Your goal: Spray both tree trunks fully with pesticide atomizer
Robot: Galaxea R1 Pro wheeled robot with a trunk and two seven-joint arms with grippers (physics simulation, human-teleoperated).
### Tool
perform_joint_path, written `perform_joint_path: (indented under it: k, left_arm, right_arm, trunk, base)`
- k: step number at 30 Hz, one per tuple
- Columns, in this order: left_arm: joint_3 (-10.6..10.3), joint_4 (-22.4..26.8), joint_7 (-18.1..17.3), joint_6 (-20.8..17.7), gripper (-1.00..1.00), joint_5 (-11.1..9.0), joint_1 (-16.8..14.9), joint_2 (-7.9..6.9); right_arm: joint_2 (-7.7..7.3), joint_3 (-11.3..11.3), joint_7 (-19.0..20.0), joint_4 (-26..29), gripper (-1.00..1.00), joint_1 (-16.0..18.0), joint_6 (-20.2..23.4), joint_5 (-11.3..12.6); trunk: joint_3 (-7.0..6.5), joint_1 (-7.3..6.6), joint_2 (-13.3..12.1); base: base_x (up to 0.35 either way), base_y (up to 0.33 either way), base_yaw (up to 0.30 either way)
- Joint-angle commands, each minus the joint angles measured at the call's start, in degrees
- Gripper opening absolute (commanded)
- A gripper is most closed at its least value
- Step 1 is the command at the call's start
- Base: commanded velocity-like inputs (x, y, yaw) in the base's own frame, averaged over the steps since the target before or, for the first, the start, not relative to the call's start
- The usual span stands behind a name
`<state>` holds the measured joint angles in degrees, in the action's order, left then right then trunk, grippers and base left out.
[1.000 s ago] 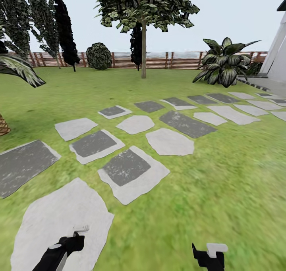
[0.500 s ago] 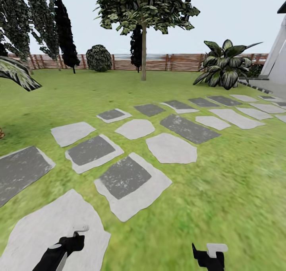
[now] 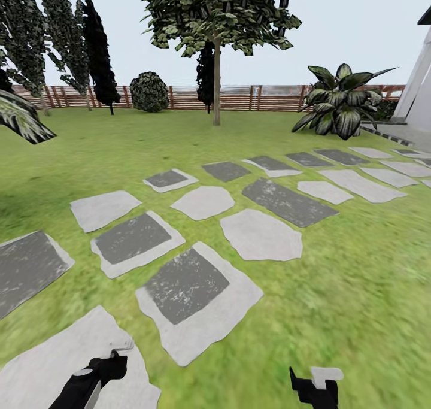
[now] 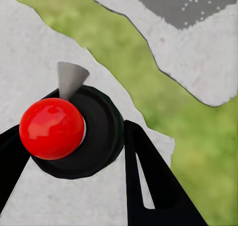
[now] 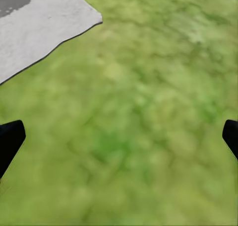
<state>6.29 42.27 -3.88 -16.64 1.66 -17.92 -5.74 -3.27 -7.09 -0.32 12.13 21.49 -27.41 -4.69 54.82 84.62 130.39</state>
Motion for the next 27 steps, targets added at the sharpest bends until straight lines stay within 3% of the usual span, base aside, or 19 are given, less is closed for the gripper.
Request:
perform_joint_path:
  k: [1,27]
  left_arm:
    - [0.2,0.1,-0.4,-0.3,-1.00,0.2,0.0,0.03]
    - [0.2,0.1,-0.4,-0.3,-1.00,0.2,0.0,0.03]
  right_arm:
    - [0.02,-0.4,0.0,-0.1,1.00,0.0,-0.2,-0.5]
    - [0.02,-0.4,0.0,0.0,1.00,0.0,-0.2,-0.5]
  trunk:
    - [0.05,0.02,0.0]
    - [0.05,0.02,0.0]
  base:
    - [0.344,0.000,0.000]
    - [0.344,0.000,0.000]
